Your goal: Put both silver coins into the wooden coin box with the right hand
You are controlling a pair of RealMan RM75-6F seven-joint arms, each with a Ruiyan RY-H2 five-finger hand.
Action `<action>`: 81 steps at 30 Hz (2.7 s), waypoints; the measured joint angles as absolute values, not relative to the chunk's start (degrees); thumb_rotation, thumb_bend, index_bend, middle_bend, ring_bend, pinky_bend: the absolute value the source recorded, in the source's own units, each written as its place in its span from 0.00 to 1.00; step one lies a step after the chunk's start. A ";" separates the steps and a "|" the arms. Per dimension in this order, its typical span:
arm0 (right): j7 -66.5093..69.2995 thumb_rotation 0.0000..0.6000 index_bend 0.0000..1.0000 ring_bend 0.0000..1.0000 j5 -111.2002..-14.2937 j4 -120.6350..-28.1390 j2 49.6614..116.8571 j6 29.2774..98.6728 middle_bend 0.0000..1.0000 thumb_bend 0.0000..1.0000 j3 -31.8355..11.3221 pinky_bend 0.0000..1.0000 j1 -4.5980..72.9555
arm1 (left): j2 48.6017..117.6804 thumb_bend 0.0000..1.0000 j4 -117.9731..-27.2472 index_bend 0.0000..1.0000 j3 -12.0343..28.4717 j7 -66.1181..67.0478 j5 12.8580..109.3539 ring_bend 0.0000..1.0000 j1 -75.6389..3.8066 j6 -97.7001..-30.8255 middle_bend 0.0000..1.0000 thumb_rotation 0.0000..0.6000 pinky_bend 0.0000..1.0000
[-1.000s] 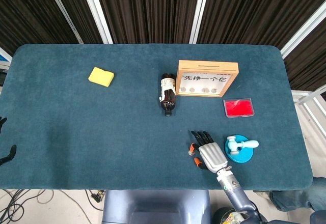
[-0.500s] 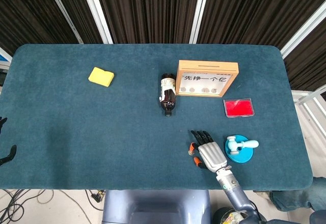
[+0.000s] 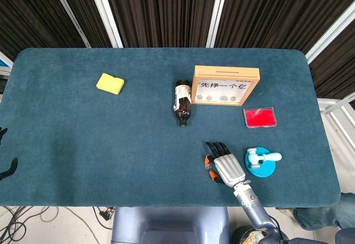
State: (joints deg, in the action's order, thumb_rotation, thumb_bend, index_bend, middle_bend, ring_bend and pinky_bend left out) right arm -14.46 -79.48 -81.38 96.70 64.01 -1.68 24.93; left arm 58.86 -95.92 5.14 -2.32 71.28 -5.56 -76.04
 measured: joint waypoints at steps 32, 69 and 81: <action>-12.82 1.00 0.46 0.00 -78.20 -79.61 97.34 62.30 0.00 0.47 -3.43 0.00 25.76 | 58.67 0.40 -96.16 0.01 4.98 -2.06 71.21 0.00 -5.53 -75.83 0.00 1.00 0.00; -10.65 1.00 0.46 0.00 -77.71 -75.70 99.89 62.41 0.00 0.47 -5.08 0.00 26.63 | 58.47 0.40 -96.52 0.01 4.87 -1.64 70.84 0.00 -5.51 -75.60 0.00 1.00 0.00; -9.87 1.00 0.51 0.00 -78.61 -76.03 100.05 62.66 0.00 0.47 -4.99 0.00 26.94 | 58.46 0.40 -96.79 0.01 4.98 -1.20 70.05 0.00 -5.51 -75.47 0.00 1.00 0.00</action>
State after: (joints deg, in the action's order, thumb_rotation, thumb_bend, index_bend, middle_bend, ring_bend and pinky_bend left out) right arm -9.87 -78.61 -76.03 100.05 62.66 -4.99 26.94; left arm 58.46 -96.79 4.98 -1.20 70.05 -5.51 -75.47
